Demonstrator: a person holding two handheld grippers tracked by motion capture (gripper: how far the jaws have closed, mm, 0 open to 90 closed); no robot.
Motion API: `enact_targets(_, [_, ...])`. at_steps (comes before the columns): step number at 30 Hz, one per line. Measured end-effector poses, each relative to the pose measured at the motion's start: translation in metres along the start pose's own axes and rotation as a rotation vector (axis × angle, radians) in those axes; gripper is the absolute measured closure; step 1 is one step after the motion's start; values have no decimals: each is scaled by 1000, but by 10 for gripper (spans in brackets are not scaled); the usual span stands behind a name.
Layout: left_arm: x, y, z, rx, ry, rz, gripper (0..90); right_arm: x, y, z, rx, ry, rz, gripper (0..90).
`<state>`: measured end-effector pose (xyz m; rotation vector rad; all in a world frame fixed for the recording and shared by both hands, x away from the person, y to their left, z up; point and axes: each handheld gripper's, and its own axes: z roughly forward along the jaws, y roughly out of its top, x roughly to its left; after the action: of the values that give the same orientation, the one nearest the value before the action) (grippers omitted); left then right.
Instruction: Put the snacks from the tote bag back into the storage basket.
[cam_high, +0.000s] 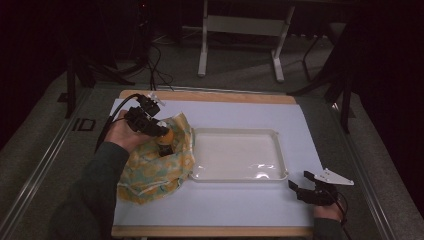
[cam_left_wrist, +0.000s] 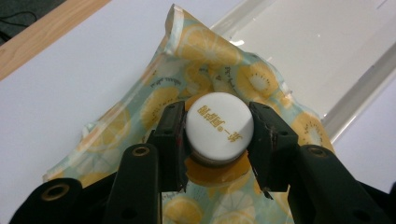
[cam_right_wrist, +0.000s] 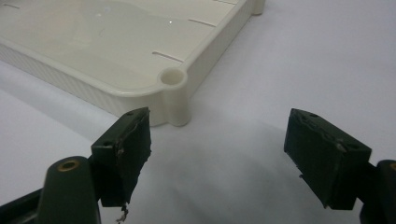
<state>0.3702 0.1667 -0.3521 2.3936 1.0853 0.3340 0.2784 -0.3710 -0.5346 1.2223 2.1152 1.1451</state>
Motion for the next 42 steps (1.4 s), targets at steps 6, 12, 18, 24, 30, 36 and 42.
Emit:
enact_targets(6, [2, 3, -1, 37, -1, 12, 594, 0, 0, 0, 0, 2, 2, 224])
enact_targets(12, [0, 7, -1, 84, -12, 46, 594, 0, 0, 0, -1, 1, 2, 223])
enact_targets(18, [-3, 12, -4, 107, -3, 73, 594, 0, 0, 0, -2, 2, 2, 223])
enact_targets(24, [-3, 16, -11, 106, 11, 70, 595, 0, 0, 0, -3, 3, 2, 224])
enact_targets(30, [-3, 21, -19, 102, 21, 64, 594, 0, 0, 0, -3, 3, 1, 223])
enact_targets(36, [-3, 26, -25, 97, 25, 58, 595, 0, 0, 0, -1, 4, 2, 224])
enact_targets(42, [-5, 31, -32, 95, 25, 49, 595, 0, 0, 0, 0, 4, 0, 223])
